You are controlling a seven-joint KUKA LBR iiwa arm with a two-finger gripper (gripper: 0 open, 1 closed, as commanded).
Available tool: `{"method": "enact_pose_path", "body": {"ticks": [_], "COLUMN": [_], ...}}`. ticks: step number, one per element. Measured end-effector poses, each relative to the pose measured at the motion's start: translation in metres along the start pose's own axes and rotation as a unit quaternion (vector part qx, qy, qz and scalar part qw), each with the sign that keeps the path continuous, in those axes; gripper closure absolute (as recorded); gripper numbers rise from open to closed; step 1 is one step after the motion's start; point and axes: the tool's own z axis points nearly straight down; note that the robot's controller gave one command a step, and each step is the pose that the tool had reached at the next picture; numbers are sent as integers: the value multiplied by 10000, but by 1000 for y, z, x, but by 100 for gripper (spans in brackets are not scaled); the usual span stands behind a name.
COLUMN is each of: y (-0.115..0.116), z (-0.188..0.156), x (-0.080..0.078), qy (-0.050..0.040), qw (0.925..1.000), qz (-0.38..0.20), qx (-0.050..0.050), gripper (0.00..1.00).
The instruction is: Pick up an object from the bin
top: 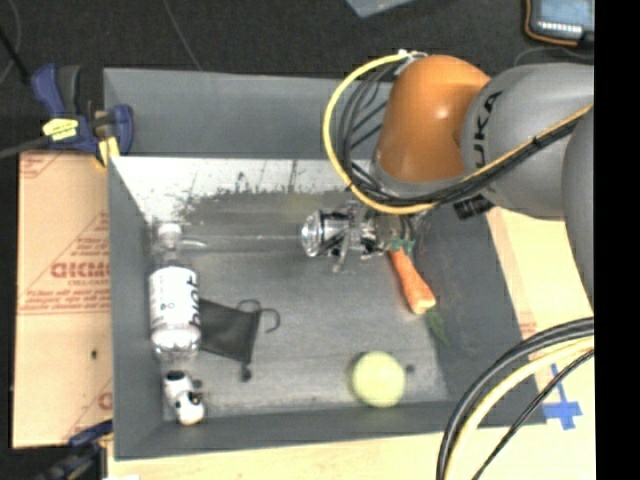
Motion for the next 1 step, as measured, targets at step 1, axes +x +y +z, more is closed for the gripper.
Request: {"method": "enact_pose_path", "body": {"ticks": [1], "y": [-2], "z": [-37], "x": [-6], "qy": [-8], "qw": [10000], "qz": [36], "qx": [0], "gripper": [100]}}
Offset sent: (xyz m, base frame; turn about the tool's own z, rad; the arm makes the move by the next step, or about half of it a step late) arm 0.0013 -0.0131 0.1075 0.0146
